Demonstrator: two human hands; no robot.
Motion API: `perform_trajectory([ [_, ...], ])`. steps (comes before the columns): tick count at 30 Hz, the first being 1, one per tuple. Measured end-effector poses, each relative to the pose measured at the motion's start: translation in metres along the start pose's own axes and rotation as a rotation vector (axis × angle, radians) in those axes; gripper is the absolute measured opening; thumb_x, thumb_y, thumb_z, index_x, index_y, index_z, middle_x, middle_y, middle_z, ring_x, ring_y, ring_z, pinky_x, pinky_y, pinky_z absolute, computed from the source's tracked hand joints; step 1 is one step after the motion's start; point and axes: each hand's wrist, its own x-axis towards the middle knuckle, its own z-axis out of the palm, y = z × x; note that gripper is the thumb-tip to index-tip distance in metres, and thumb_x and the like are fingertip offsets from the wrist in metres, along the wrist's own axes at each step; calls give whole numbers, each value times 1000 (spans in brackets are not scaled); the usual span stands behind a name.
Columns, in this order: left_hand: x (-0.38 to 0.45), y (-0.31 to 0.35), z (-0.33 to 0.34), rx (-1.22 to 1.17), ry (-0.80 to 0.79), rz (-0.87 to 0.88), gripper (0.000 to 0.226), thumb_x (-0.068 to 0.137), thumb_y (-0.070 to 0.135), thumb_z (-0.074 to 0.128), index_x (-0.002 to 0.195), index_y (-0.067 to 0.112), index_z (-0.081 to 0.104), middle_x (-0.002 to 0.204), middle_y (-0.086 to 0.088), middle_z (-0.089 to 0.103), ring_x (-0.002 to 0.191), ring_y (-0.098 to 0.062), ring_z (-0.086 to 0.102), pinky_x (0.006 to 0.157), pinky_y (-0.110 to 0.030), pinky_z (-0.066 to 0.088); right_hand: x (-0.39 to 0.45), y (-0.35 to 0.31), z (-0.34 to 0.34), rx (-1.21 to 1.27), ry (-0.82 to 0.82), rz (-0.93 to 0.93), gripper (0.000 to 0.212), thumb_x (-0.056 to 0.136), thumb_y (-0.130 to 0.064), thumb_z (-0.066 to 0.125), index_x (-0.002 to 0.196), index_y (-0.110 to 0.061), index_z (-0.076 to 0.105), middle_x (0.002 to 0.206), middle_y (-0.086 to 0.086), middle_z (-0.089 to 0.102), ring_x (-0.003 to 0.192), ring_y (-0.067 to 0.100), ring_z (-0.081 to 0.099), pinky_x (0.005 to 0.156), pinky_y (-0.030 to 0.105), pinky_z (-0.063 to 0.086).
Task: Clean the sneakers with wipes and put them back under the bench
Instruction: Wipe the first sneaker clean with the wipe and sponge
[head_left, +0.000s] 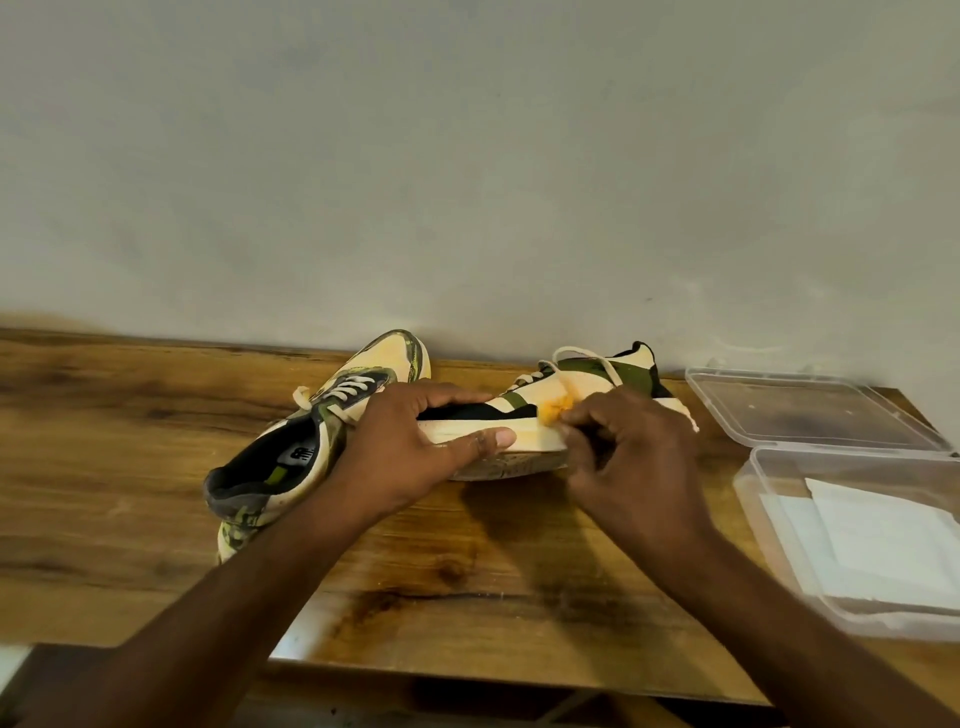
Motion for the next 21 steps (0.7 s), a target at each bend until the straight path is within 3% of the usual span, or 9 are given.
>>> perform_trajectory([
  [3, 1, -2, 1, 8, 5, 11, 55, 68, 64, 83, 115, 36, 80, 107, 20, 78, 101, 2, 70, 81, -14, 50, -5, -10, 2, 76, -85, -56, 15, 82, -12, 83, 93, -21, 79, 88, -10, 71, 77, 4, 63, 64, 24, 58],
  [6, 0, 0, 0, 7, -12, 7, 51, 70, 60, 87, 115, 36, 80, 108, 20, 78, 102, 5, 69, 82, -9, 48, 4, 9, -16, -6, -113, -5, 17, 79, -8, 82, 83, -23, 74, 80, -9, 69, 71, 6, 64, 62, 32, 60],
  [9, 2, 1, -1, 5, -26, 10, 52, 72, 59, 86, 117, 34, 80, 110, 20, 78, 103, 5, 69, 83, -9, 48, 16, 24, -22, -97, 2, 61, 14, 79, -7, 81, 82, -20, 77, 78, -6, 70, 72, 8, 62, 66, 39, 60],
  [13, 3, -1, 0, 28, -11, 8, 55, 71, 65, 83, 117, 34, 80, 110, 18, 78, 102, 2, 70, 82, -12, 51, 7, -5, -1, 51, -44, 64, 16, 85, -10, 81, 95, -21, 79, 90, -8, 70, 79, 4, 63, 67, 24, 59],
  [18, 1, -1, -2, 20, -30, -2, 51, 68, 58, 84, 114, 36, 80, 110, 18, 77, 103, 2, 70, 85, -16, 53, 6, 0, -11, 107, -185, 79, 13, 82, -13, 83, 83, -25, 76, 77, -15, 68, 70, 4, 65, 58, 18, 54],
  [21, 4, 2, -5, -16, -70, -28, 53, 68, 56, 88, 114, 31, 81, 107, 17, 79, 100, 1, 72, 85, -19, 56, 15, 21, -25, -37, -56, 117, 14, 82, -11, 83, 84, -23, 77, 77, -11, 69, 68, 6, 64, 64, 27, 58],
])
